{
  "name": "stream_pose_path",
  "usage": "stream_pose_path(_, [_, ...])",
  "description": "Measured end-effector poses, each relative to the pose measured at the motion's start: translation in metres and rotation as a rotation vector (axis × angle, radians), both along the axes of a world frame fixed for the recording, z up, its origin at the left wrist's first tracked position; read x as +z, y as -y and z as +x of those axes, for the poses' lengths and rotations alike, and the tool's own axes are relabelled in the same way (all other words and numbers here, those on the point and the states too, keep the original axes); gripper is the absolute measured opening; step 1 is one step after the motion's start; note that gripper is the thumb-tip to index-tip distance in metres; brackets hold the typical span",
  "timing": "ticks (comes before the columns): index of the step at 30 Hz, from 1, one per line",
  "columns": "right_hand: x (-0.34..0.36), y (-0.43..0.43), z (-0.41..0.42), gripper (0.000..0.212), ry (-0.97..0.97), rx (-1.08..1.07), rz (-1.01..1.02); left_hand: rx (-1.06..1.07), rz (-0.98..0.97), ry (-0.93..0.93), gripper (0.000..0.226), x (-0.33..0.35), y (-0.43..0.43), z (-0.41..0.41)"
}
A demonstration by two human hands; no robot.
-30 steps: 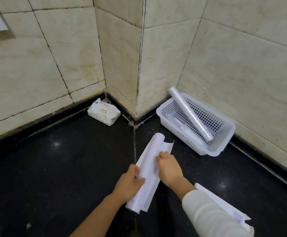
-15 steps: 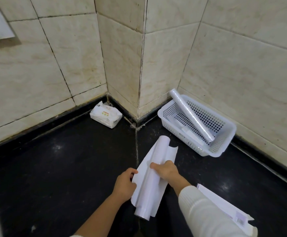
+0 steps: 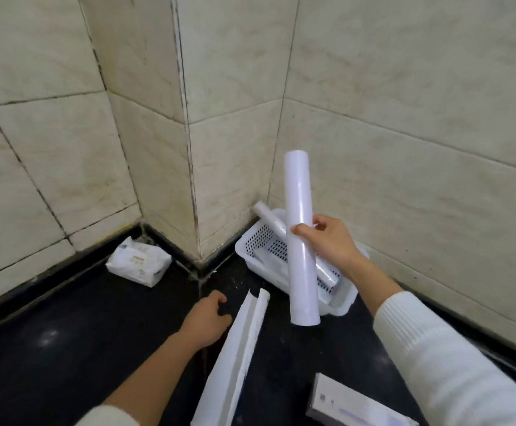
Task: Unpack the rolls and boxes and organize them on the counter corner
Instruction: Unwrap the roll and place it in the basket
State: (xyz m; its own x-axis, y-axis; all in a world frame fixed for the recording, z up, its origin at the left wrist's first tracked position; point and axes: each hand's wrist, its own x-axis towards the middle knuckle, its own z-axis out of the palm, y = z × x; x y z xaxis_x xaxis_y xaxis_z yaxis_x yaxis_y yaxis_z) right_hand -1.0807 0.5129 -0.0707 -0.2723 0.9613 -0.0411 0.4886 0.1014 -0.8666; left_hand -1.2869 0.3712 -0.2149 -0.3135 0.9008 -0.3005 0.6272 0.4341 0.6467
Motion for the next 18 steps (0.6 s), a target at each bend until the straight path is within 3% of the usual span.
stream_pose_path(7, [-0.009,-0.076,-0.015,0.05,0.361,0.079,0.216,-0.052,0.194,-0.148,0.059,0.021,-0.092,0.024])
stream_pose_path(13, [-0.078,-0.098,-0.034,0.057,0.602,0.236,0.166,-0.136,0.01,-0.366,0.09,-0.007,-0.121,0.031])
stream_pose_path(18, [-0.118,-0.106,-0.047,0.054,0.824,0.257,0.19,-0.124,0.019,-0.322,0.096,-0.025,-0.125,0.026])
